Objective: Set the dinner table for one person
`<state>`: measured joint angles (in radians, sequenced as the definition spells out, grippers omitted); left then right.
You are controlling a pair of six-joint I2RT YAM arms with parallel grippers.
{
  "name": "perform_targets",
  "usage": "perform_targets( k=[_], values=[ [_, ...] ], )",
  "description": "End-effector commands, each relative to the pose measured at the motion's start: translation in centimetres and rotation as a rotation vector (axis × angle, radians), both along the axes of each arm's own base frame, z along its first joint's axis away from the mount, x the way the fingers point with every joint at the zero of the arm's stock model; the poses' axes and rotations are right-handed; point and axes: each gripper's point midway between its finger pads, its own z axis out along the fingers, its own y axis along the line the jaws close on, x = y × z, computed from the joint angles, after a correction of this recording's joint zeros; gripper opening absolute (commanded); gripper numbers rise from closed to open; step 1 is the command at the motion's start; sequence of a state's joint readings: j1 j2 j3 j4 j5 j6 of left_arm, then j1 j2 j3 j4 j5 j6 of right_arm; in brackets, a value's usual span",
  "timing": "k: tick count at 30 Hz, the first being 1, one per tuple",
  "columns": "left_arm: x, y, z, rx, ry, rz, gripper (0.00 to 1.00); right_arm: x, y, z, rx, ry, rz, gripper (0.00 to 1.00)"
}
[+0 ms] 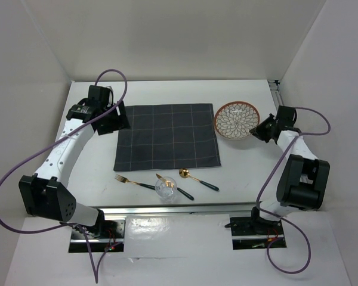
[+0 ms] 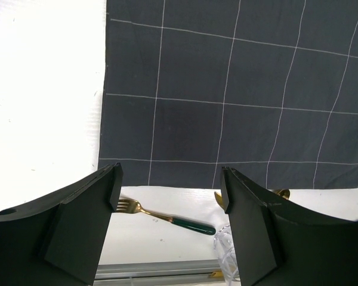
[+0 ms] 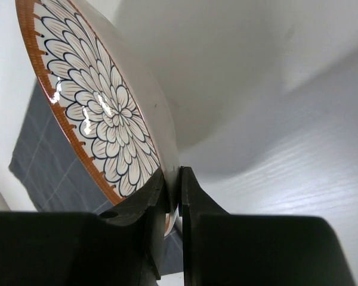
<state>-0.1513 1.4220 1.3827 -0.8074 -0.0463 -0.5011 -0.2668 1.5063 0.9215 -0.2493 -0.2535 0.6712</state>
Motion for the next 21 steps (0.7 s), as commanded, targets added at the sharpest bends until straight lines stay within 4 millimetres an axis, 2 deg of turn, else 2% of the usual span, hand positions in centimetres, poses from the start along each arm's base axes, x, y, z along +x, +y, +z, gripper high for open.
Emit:
perform_targets(
  k=[1, 2, 3, 6, 9, 10, 11, 12, 13, 15, 16, 18, 19, 20, 21],
  values=[
    [0.4, -0.3, 0.9, -0.015, -0.035, -0.011, 0.84, 3.6, 0.8, 10.7, -0.028, -0.316, 0.109, 0.0],
    [0.4, -0.5, 0.9, -0.023, -0.034, -0.018, 0.84, 3.7, 1.0, 11.8, -0.027, -0.341, 0.121, 0.0],
    [0.4, -0.5, 0.9, -0.023, -0.034, -0.018, 0.84, 3.6, 1.2, 11.9, -0.02, -0.344, 0.13, 0.0],
    [0.4, -0.3, 1.1, -0.015, -0.033, -0.011, 0.84, 3.6, 2.6, 14.7, 0.008, -0.415, 0.19, 0.0],
    [0.2, 0.1, 2.1, -0.006, -0.058, 0.016, 0.84, 4.3, 6.4, 16.4, 0.045, -0.449, 0.298, 0.0],
    [0.2, 0.3, 2.5, -0.014, -0.069, 0.044, 0.84, 4.5, 9.3, 15.9, 0.078, -0.431, 0.364, 0.0],
    [0.3, 0.4, 3.0, -0.018, -0.096, 0.057, 0.85, 4.6, 10.8, 15.6, 0.089, -0.421, 0.4, 0.0],
    [-0.1, 0.6, 3.5, -0.021, -0.124, 0.071, 0.85, 5.0, 12.4, 16.1, 0.114, -0.426, 0.421, 0.0],
    [-0.3, 0.6, 3.9, -0.037, -0.144, 0.085, 0.85, 5.2, 15.1, 14.7, 0.14, -0.385, 0.469, 0.0],
    [-0.4, 0.7, 5.3, -0.051, -0.208, 0.099, 0.85, 5.8, 18.1, 15.0, 0.177, -0.391, 0.514, 0.0],
    [-0.7, 0.7, 5.2, -0.051, -0.208, 0.099, 0.85, 5.7, 20.8, 13.5, 0.193, -0.359, 0.571, 0.0],
    [-0.9, 1.0, 5.0, -0.041, -0.197, 0.106, 0.85, 6.2, 23.4, 13.7, 0.203, -0.357, 0.61, 0.0],
    [-1.0, 1.3, 5.1, -0.026, -0.196, 0.12, 0.85, 5.9, 25.4, 13.3, 0.228, -0.338, 0.638, 0.0],
    [-1.4, 1.6, 5.2, -0.025, -0.192, 0.147, 0.85, 6.1, 26.4, 11.6, 0.24, -0.296, 0.647, 0.0],
    [-1.5, 1.9, 5.6, -0.018, -0.205, 0.155, 0.85, 6.1, 27.2, 11.0, 0.251, -0.276, 0.655, 0.0]
  ],
)
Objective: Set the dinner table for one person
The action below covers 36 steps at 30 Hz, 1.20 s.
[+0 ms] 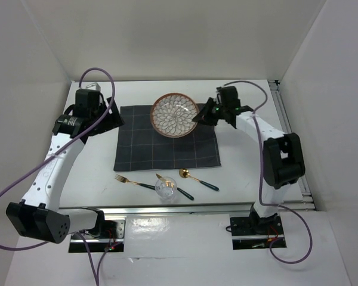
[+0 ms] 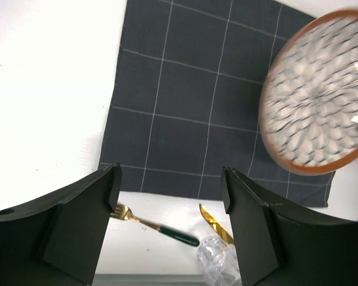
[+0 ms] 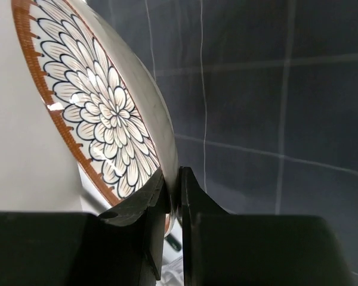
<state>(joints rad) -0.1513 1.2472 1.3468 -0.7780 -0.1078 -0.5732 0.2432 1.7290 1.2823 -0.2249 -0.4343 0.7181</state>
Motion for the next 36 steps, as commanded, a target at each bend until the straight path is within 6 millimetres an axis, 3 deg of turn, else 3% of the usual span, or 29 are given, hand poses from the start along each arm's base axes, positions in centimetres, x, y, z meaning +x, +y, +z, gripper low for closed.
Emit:
perform_targets(
  k=[1, 5, 6, 14, 15, 20, 21, 24, 25, 27, 28, 29, 31, 33, 34, 36],
  values=[
    [0.0, 1.0, 0.4, 0.006, -0.042, 0.076, 0.85, 1.7, 4.7, 3.2, 0.138, -0.05, 0.064, 0.0],
    [-0.2, 1.1, 1.0, 0.0, -0.078, 0.077, 0.85, 1.4, 6.7, 0.4, 0.143, 0.02, 0.094, 0.0],
    [-0.3, 1.1, 0.6, 0.004, -0.06, 0.077, 0.85, 1.3, 7.2, 0.6, 0.146, 0.01, 0.104, 0.0],
    [-0.1, 0.5, -0.6, -0.009, -0.009, 0.053, 0.85, 0.7, 6.7, -3.9, 0.109, 0.113, 0.074, 0.0],
    [-0.1, 0.5, -0.6, -0.009, -0.009, 0.053, 0.85, 0.5, 6.6, -5.2, 0.093, 0.14, 0.077, 0.0],
    [-0.1, 0.3, -0.6, -0.008, -0.008, 0.04, 0.85, 0.0, 6.8, -6.7, 0.073, 0.178, 0.088, 0.03],
    [-0.1, 0.3, -0.6, -0.008, -0.008, 0.04, 0.85, 0.0, 6.8, -6.7, 0.068, 0.172, 0.093, 0.17],
    [0.0, 0.4, -0.2, -0.003, -0.018, 0.034, 0.85, -0.4, 6.5, -6.5, 0.023, 0.16, 0.093, 0.49],
    [0.0, 0.4, -0.2, -0.003, -0.018, 0.034, 0.85, -0.3, 6.6, -5.5, 0.009, 0.129, 0.088, 0.68],
    [0.0, 0.4, -0.2, -0.003, -0.018, 0.034, 0.85, -0.4, 5.9, -4.7, -0.034, 0.113, 0.083, 0.81],
    [0.0, 0.4, -0.2, -0.003, -0.018, 0.034, 0.85, -0.3, 5.6, -3.1, -0.046, 0.078, 0.074, 0.87],
    [0.0, 0.3, -0.2, -0.001, -0.01, 0.034, 0.85, -0.6, 4.6, -3.2, -0.092, 0.087, 0.045, 0.95],
    [0.0, 0.4, -0.3, 0.005, -0.01, 0.028, 0.85, -0.4, 3.1, -0.5, -0.152, 0.013, 0.0, 1.0],
    [0.3, 0.3, -0.2, 0.005, -0.01, 0.028, 0.85, -1.7, 1.7, -0.1, -0.212, -0.002, -0.004, 1.0],
    [0.3, 0.3, -0.2, 0.005, -0.01, 0.028, 0.85, -2.7, 2.0, 2.1, -0.222, -0.069, 0.011, 1.0],
    [0.4, 0.7, -0.3, 0.02, 0.0, 0.041, 0.86, -5.4, 2.2, 1.7, -0.286, -0.102, 0.1, 1.0]
  ],
)
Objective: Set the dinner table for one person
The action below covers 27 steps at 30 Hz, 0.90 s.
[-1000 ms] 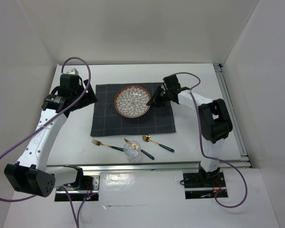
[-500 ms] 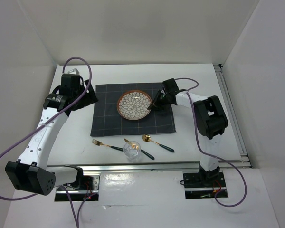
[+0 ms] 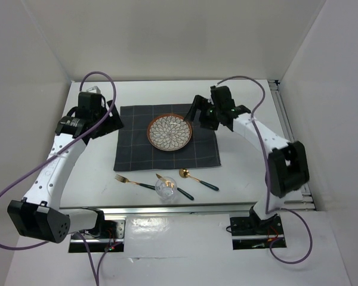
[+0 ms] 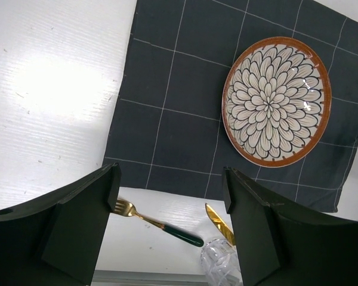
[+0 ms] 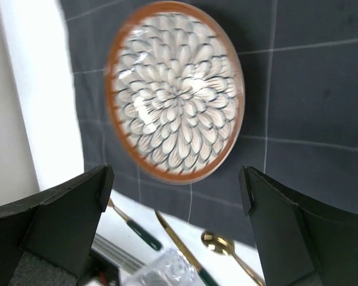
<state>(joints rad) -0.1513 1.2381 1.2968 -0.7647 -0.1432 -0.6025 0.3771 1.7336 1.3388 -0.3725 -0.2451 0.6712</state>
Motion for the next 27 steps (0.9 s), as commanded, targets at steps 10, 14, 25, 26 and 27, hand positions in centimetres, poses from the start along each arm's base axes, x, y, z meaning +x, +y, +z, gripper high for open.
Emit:
perform_targets(
  k=[10, 14, 25, 26, 27],
  values=[
    [0.8, 0.2, 0.3, 0.008, -0.007, 0.016, 0.86, -18.3, 5.2, -0.3, -0.28, -0.093, 0.551, 0.96],
    [0.9, -0.2, -0.1, -0.004, 0.006, 0.001, 0.86, -21.6, 6.6, -3.6, -0.35, -0.04, 0.644, 0.83],
    [1.0, -0.2, 0.3, -0.006, -0.003, 0.001, 0.86, -22.7, 8.4, -7.9, -0.367, 0.005, 0.698, 0.53],
    [1.0, -0.2, 0.3, 0.001, -0.003, -0.005, 0.86, -22.5, 8.8, -7.4, -0.355, -0.002, 0.689, 0.46],
    [1.0, -0.2, 0.3, 0.001, -0.003, -0.005, 0.86, -22.4, 8.6, -7.0, -0.362, -0.011, 0.68, 0.26]
  ],
)
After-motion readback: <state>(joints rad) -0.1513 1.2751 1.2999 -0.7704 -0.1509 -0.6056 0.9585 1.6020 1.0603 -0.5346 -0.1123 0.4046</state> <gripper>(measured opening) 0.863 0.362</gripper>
